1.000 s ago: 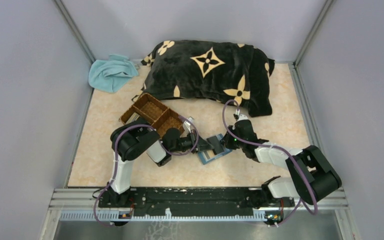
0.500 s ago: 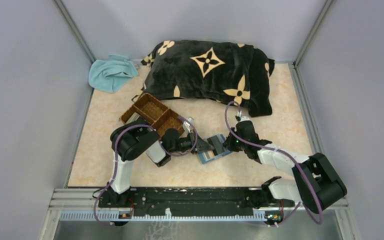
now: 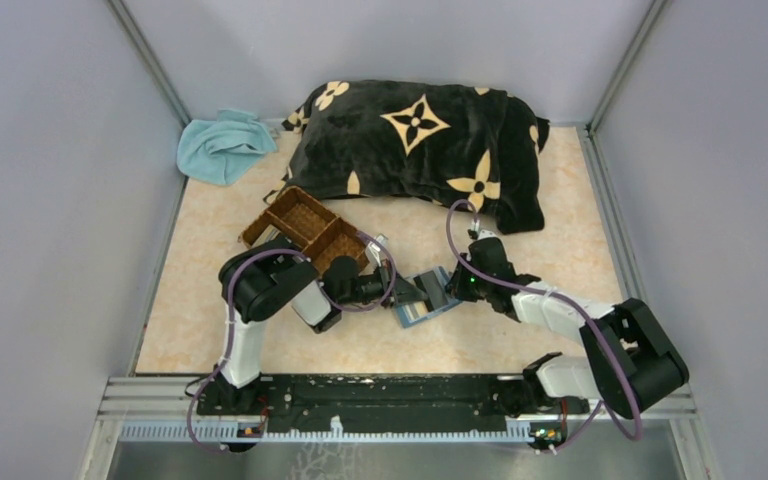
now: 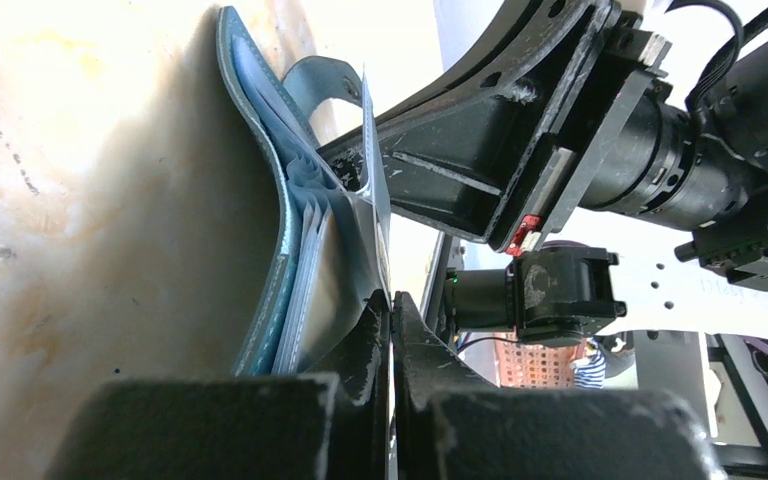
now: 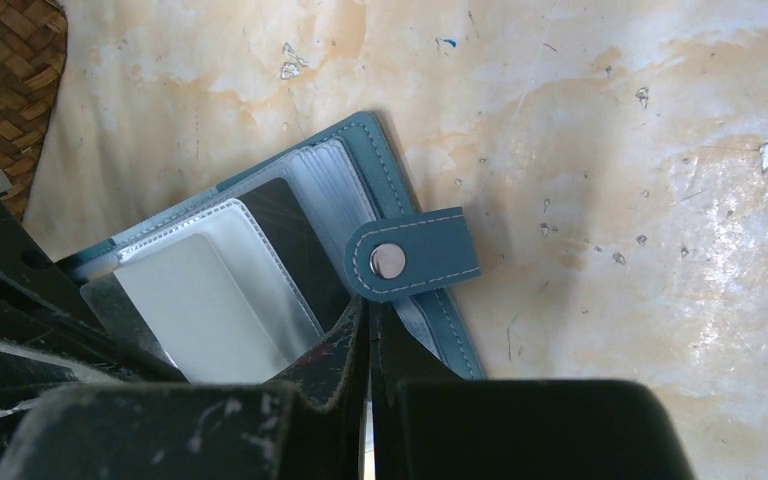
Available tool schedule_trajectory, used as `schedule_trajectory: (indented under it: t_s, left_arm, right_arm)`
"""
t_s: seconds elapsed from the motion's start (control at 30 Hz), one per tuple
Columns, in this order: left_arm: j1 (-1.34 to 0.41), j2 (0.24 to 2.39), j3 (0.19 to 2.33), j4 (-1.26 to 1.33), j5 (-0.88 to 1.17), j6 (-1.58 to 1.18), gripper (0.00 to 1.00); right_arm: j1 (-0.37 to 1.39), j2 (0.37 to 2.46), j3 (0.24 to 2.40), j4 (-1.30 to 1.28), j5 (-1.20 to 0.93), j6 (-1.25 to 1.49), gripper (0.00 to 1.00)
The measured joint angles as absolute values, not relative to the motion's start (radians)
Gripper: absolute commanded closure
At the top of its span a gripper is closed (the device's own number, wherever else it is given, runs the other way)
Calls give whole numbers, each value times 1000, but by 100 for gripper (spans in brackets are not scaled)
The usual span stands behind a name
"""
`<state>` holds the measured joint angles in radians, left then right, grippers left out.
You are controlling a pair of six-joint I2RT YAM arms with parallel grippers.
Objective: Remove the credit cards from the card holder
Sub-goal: Remove the credit card from the card holder.
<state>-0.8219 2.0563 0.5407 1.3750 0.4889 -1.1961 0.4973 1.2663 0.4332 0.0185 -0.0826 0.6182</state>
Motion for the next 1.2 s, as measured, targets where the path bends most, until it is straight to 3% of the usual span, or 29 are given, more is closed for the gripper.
schedule_trajectory:
  t_s: [0.3,0.6,1.2]
  left_arm:
    - [-817,1996,533,1197,472,-1090,100]
    - [-818,1917,611,847,385,-987,100]
    - [-827,1738,677,383,253,-940,100]
  right_arm:
    - [497,1272,442,10,-83,619,100]
    - [489,1268,456,-28,-70,612,100]
    - [364,1260,452,-73,-149,598,100]
